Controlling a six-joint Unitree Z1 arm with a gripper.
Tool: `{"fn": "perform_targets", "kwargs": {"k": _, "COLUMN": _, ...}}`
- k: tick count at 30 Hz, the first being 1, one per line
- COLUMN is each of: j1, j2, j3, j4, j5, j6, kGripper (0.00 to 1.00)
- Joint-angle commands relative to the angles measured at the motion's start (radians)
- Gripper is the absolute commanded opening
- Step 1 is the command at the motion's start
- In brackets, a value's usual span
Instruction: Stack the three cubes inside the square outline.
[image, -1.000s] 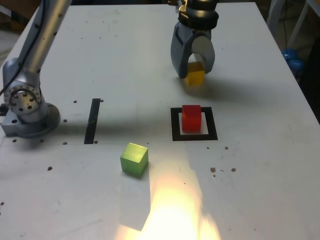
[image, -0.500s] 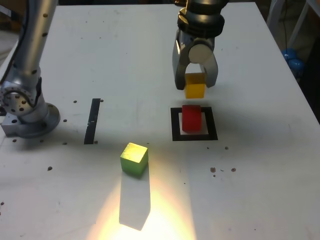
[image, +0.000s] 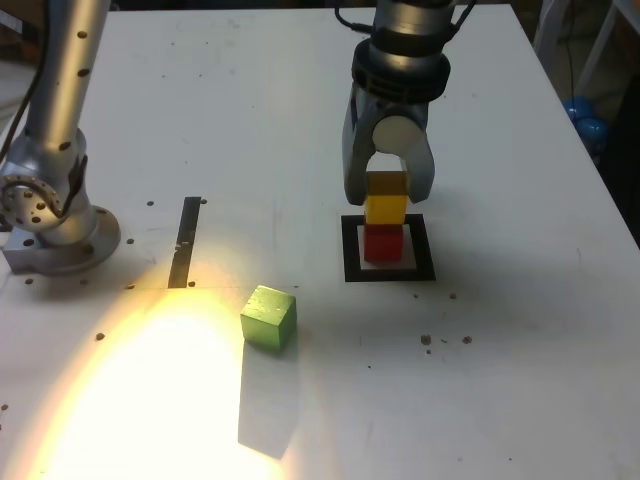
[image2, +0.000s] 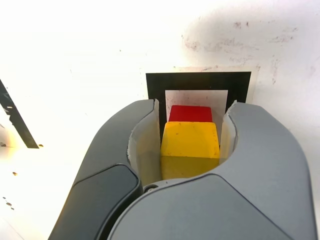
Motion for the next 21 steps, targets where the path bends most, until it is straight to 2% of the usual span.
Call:
{"fn": "perform_targets", "kwargs": {"k": 1, "j1": -0.001, "j2": -0.007, "j3": 0.003, "j4": -0.004, "j5": -0.001, "j6": -0.002, "kGripper": 0.31}}
{"fn": "perform_targets", "kwargs": {"k": 11, "j1": -0.018, "j2": -0.013, "j3": 0.017, "j4": -0.017, "j5": -0.001, "j6": -0.007, "kGripper": 0.32}}
{"fn": "perform_targets", "kwargs": {"k": 13, "j1": -0.023, "j2": -0.015, "j3": 0.024, "j4": -0.027, "j5": 0.0, "j6": -0.008, "kGripper": 0.44}}
{"fn": "perform_targets", "kwargs": {"k": 18, "j1": -0.032, "j2": -0.019, "j3": 0.045, "j4": -0.056, "j5": -0.002, "j6": -0.007, "kGripper": 0.92}}
{"fn": "perform_targets", "kwargs": {"k": 19, "j1": -0.033, "j2": -0.019, "j3": 0.048, "j4": -0.058, "j5": -0.003, "j6": -0.007, "kGripper": 0.97}}
{"fn": "perform_targets", "kwargs": {"k": 21, "j1": -0.033, "j2": -0.019, "j3": 0.051, "j4": -0.061, "j5": -0.004, "j6": -0.007, "kGripper": 0.99}}
